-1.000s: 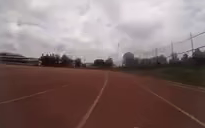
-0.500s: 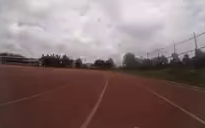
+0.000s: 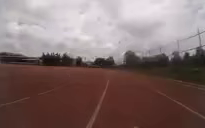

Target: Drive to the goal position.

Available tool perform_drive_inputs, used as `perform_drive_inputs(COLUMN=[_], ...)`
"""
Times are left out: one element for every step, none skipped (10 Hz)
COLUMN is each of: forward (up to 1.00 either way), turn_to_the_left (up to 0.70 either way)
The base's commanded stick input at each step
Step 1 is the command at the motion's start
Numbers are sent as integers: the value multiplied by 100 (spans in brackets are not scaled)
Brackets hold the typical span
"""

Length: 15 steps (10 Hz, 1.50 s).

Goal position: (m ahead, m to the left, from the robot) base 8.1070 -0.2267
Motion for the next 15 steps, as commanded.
perform_drive_inputs(forward=[70,70,70,70,70,70,70,70,70,70,70,70,70,70,70], turn_to_the_left=[0,0,0,0,0,0,0,0,0,0,0,0,0,0,0])
